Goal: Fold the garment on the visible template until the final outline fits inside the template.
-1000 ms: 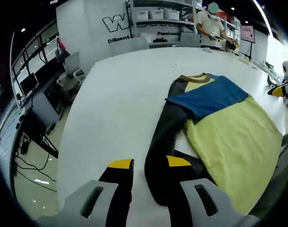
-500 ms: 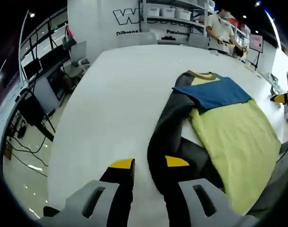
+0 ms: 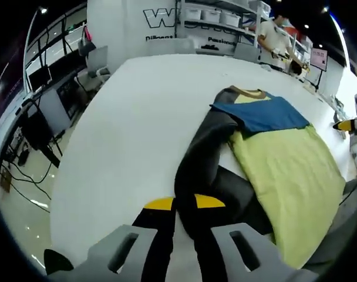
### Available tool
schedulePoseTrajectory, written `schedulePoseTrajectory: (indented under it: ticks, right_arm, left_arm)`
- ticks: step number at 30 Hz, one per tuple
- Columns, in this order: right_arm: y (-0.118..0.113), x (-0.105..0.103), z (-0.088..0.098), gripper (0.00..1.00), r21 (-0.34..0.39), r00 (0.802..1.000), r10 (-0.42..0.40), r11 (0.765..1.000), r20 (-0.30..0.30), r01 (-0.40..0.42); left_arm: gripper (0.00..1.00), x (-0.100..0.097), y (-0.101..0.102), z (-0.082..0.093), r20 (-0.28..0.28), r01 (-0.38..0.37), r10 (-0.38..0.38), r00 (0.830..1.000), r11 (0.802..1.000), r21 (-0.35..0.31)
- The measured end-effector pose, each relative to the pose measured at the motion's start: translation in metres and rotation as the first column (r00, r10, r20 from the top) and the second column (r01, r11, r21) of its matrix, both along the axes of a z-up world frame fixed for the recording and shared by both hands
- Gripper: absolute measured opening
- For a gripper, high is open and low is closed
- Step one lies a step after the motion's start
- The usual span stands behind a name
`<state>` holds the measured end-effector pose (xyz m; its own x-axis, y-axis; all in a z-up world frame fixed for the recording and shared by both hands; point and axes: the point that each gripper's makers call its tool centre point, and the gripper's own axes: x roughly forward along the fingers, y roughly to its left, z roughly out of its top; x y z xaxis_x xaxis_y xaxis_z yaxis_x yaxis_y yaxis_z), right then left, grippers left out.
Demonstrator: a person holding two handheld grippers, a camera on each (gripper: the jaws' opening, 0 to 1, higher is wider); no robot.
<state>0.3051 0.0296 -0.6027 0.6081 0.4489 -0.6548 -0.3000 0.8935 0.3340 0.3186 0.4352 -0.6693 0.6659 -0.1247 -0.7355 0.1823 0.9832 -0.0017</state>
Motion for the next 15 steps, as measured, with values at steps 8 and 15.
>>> schedulePoseTrajectory:
  ticks: [8, 15]
  right_arm:
    - [0.000, 0.000, -0.001, 0.32, 0.001, 1.000, 0.001, 1.000, -0.003, -0.001]
    - [0.001, 0.001, -0.001, 0.32, 0.004, 1.000, 0.004, 1.000, -0.001, -0.004]
  left_arm:
    - [0.00, -0.002, -0.006, -0.001, -0.016, 0.029, -0.029, 0.999, 0.999, -0.030]
    - [0.00, 0.001, 0.002, 0.025, 0.059, -0.058, 0.061, 0.996, 0.997, -0.056]
